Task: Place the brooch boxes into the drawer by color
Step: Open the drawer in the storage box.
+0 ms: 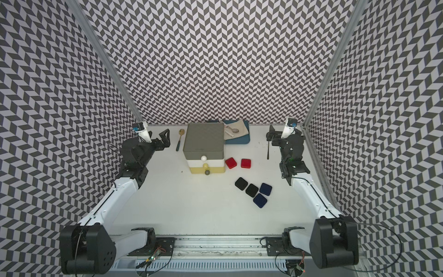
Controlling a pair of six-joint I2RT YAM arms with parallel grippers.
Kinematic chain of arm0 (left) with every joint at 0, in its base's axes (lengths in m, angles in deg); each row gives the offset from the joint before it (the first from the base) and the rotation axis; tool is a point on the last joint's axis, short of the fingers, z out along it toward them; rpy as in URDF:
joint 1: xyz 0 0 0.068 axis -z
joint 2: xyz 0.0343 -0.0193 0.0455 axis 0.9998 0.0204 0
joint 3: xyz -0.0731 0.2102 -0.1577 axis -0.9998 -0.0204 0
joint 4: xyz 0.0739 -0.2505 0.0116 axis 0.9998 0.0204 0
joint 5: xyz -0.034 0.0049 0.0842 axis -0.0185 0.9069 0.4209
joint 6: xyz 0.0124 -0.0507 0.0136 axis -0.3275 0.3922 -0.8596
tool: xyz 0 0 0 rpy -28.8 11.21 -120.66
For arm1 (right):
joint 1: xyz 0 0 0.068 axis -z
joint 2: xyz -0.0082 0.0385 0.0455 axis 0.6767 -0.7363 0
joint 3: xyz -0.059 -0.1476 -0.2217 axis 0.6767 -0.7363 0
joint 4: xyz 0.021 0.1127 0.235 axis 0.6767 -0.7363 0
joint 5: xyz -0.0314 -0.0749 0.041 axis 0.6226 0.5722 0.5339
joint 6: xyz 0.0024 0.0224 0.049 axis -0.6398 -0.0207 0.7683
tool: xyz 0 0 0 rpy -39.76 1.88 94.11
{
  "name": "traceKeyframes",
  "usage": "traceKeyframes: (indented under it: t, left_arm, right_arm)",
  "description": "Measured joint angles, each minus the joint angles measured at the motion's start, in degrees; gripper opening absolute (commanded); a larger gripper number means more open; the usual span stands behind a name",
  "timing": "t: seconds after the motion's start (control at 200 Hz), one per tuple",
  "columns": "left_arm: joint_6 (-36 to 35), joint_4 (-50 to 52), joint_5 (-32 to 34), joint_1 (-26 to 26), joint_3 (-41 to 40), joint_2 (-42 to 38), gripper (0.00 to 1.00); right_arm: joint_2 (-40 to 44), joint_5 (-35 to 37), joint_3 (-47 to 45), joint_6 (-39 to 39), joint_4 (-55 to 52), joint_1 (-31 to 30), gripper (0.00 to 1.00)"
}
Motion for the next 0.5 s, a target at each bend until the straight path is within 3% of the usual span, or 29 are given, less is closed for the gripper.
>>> traceKeyframes:
  t: [0.215, 0.391, 0.496]
  left_arm:
    - [0.79, 16.22, -13.33, 0.70, -0.26, -5.09, 0.96]
    - [1.90, 24.46, -16.33, 2.84, -1.81, -9.38, 0.91]
    - [2.86, 25.83, -14.93, 7.78, -3.67, -12.87, 0.88]
  right_arm:
    - [0.52, 2.36, 1.18, 0.98, -13.53, -5.92, 1.00]
    - [0.55, 2.38, 1.20, 2.84, -20.00, -6.47, 0.99]
    - [0.55, 1.55, 0.92, 3.80, -22.34, -6.67, 1.00]
